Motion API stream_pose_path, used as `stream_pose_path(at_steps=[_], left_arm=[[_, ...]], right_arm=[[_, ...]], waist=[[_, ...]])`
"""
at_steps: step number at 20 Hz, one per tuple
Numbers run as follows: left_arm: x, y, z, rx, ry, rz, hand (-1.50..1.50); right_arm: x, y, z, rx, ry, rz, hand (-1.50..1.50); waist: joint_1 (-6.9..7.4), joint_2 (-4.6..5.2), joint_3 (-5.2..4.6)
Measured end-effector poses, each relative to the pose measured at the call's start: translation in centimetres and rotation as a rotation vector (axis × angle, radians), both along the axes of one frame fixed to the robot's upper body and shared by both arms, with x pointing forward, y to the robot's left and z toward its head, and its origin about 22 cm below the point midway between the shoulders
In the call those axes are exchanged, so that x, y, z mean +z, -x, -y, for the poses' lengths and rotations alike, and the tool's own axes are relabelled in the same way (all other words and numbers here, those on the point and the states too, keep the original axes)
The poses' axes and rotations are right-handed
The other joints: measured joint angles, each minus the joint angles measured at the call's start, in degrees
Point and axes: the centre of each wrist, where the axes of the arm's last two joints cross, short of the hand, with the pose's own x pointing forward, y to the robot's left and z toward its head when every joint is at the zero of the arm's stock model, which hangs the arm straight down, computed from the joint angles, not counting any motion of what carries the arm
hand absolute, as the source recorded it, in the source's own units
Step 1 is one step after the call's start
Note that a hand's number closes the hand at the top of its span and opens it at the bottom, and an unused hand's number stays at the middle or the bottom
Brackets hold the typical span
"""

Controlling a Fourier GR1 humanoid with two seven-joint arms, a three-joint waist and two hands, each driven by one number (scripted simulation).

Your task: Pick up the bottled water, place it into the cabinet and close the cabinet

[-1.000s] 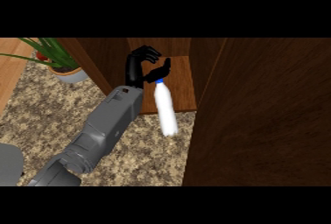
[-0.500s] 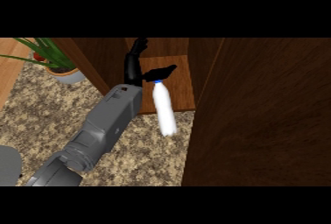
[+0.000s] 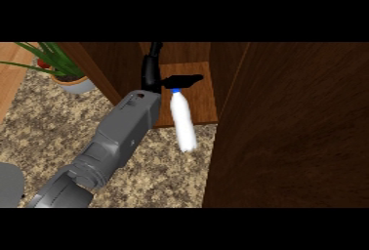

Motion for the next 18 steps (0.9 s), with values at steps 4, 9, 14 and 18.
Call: stream_pose_path(at_steps=[4, 9, 14, 18], left_arm=[[0.6, -0.1, 0.4, -0.108, 0.075, 0.042, -1.50], [1.9, -0.4, 1.2, -0.249, 0.174, 0.071, -1.50], [1.5, 0.2, 1.4, -0.318, 0.257, 0.068, -1.50], [1.3, 1.3, 2.0, -0.361, 0.312, 0.065, -1.50]], right_arm=[[-0.1, 0.0, 0.0, -0.001, -0.004, -0.003, -1.50], [-0.3, 0.2, 0.3, -0.011, 0.001, 0.000, -1.50], [0.0, 0.0, 0.1, -0.014, -0.004, -0.015, -1.50], [0.2, -0.2, 0.1, -0.020, 0.005, -0.012, -1.50]], waist=[[0.23, -0.13, 0.00], [0.83, -0.58, 0.03], [2.09, -1.05, 0.02], [2.98, -1.45, 0.03]])
